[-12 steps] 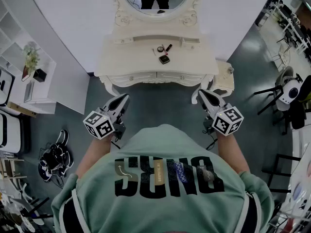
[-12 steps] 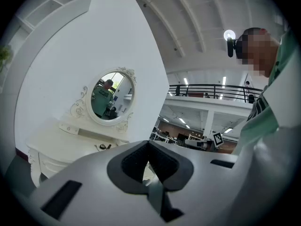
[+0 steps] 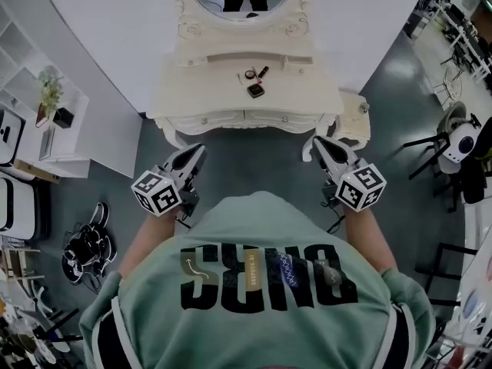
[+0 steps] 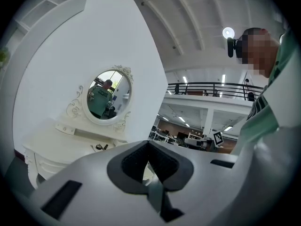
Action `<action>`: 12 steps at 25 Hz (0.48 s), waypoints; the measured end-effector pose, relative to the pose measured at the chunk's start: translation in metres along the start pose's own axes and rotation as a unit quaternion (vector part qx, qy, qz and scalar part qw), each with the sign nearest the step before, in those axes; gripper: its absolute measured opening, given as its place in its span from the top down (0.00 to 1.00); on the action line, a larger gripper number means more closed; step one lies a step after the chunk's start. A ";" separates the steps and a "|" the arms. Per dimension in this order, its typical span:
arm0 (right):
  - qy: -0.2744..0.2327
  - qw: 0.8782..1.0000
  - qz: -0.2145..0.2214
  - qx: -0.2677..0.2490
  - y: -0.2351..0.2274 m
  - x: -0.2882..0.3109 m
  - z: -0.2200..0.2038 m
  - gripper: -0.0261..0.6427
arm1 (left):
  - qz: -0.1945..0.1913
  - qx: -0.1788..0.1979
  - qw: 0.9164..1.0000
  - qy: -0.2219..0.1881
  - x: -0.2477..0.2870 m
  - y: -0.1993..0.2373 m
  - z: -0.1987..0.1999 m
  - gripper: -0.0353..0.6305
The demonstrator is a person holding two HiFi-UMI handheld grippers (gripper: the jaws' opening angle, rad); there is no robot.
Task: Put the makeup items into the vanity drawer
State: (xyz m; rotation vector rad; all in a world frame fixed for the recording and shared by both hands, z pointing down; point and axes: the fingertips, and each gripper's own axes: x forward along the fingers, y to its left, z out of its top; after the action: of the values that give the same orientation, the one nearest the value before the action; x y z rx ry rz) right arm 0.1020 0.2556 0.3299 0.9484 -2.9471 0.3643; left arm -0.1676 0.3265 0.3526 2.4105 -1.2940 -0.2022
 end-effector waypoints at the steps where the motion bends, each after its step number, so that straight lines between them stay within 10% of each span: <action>1: 0.001 1.000 -0.001 -0.007 -0.002 -0.003 0.001 0.95 | 0.000 0.001 1.000 -0.001 0.003 -0.003 0.000 0.94; 12: -0.001 0.999 0.011 -0.045 -0.035 -0.063 -0.002 0.95 | 0.000 0.001 1.000 0.009 0.056 -0.059 -0.028 0.94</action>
State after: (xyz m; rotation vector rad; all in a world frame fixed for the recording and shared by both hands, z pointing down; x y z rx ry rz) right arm 0.1730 0.2648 0.3332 0.9059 -2.9490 0.2288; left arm -0.0821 0.3170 0.3572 2.4085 -1.2865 -0.1777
